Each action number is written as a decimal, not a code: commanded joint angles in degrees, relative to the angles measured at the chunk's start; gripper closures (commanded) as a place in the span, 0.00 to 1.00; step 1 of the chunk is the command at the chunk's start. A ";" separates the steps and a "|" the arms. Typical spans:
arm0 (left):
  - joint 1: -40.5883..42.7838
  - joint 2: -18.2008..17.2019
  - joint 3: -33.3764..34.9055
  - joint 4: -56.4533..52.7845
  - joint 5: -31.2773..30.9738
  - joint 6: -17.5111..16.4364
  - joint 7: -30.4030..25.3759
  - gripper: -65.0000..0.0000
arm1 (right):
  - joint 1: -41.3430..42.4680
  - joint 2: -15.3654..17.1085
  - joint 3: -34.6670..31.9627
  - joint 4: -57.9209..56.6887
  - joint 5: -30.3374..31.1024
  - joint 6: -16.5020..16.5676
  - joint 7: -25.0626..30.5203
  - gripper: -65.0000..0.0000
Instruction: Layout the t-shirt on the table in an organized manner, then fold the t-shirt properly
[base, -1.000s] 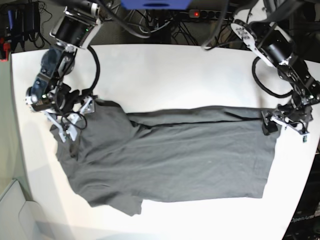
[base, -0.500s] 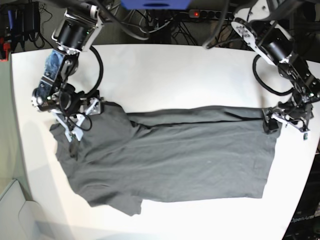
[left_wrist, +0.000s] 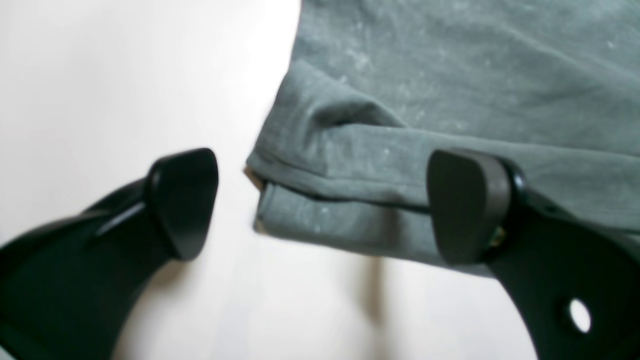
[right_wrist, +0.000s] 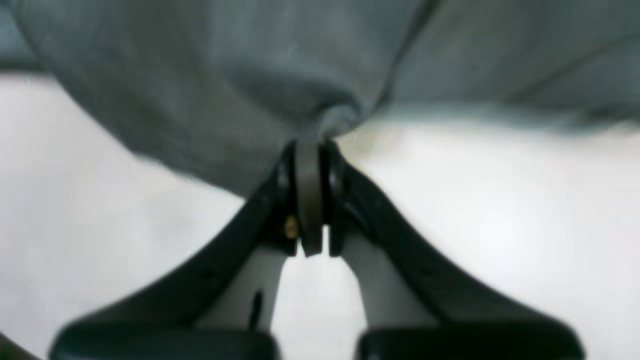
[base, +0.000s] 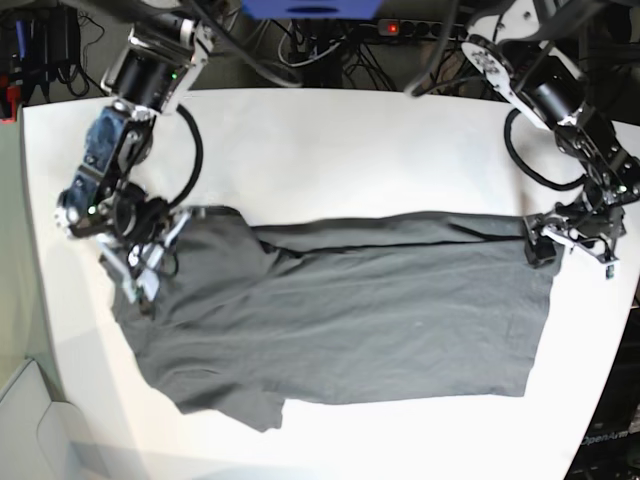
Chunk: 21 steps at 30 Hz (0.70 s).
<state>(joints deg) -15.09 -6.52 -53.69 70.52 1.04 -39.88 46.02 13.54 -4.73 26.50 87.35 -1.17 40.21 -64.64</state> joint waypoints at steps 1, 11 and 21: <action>-1.22 -0.82 0.02 0.91 -0.99 -0.12 -1.23 0.00 | 3.12 0.29 -0.35 2.01 1.13 -0.21 1.21 1.00; -0.16 -0.73 0.02 1.61 -0.99 -0.12 -1.14 0.00 | 19.91 -0.06 -0.44 -10.30 1.04 -0.21 1.56 1.00; -0.07 -1.08 0.02 1.70 -0.99 -0.12 -0.70 0.00 | 28.09 0.29 -0.52 -26.65 0.86 -0.21 11.06 1.00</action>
<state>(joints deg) -14.00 -6.66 -53.78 71.02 1.04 -39.90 46.46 39.70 -4.56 26.28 60.03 -1.10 40.03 -54.33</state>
